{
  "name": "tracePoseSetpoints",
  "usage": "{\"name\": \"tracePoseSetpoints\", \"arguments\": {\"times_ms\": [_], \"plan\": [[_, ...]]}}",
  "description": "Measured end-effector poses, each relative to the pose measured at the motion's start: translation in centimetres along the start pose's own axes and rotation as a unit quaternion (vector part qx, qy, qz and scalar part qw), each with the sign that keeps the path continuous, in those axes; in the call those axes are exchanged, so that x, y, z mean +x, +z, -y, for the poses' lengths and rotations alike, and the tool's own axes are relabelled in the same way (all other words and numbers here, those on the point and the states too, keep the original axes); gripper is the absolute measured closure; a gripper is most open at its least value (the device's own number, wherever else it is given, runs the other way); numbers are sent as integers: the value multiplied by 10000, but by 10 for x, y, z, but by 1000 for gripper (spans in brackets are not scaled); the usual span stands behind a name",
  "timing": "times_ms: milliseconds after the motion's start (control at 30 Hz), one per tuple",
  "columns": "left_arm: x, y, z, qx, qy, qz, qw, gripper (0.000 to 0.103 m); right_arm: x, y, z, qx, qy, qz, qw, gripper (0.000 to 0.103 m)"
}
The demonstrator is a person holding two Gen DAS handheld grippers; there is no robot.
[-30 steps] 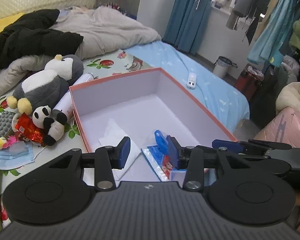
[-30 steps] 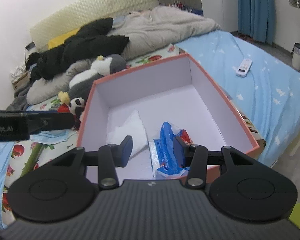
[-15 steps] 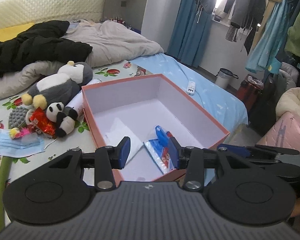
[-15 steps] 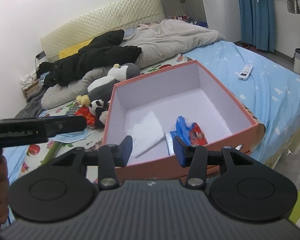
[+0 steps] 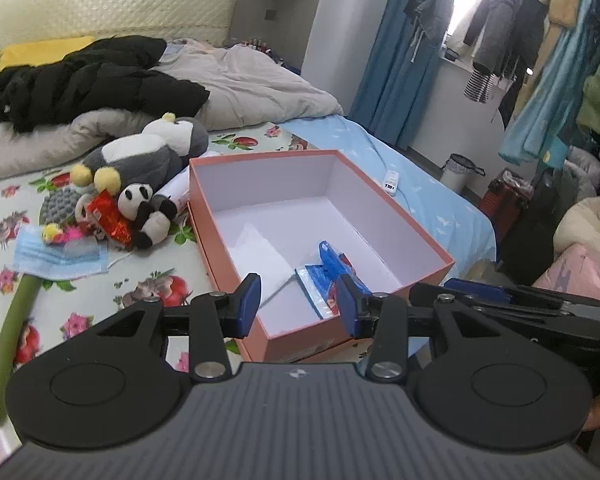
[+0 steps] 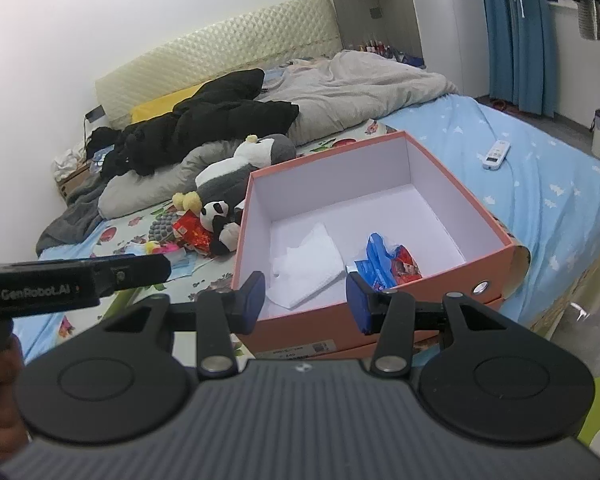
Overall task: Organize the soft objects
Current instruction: 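Withdraw both open tools from the box toward the remaining items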
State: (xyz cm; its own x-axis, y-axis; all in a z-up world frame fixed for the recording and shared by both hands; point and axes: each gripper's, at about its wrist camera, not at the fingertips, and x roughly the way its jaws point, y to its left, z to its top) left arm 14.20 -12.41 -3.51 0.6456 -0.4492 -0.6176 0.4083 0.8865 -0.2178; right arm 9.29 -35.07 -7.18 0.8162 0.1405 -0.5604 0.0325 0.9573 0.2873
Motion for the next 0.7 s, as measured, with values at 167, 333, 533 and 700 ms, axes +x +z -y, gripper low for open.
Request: {"name": "tracePoseSetpoints", "arguments": {"times_ms": [167, 333, 533, 700], "plan": [[-7, -3, -3, -1, 91, 61, 9999, 55, -3, 2, -7, -131, 44, 78, 9999, 55], [-17, 1, -14, -151, 203, 185, 9995, 55, 0, 1, -15, -208, 106, 81, 9997, 55], [-30, 3, -37, -343, 481, 327, 9977, 55, 10, -2, -35, -327, 269, 44, 9991, 55], [-44, -2, -60, -568, 769, 424, 9945, 55, 21, -1, -56, -462, 502, -30, 9977, 55]]}}
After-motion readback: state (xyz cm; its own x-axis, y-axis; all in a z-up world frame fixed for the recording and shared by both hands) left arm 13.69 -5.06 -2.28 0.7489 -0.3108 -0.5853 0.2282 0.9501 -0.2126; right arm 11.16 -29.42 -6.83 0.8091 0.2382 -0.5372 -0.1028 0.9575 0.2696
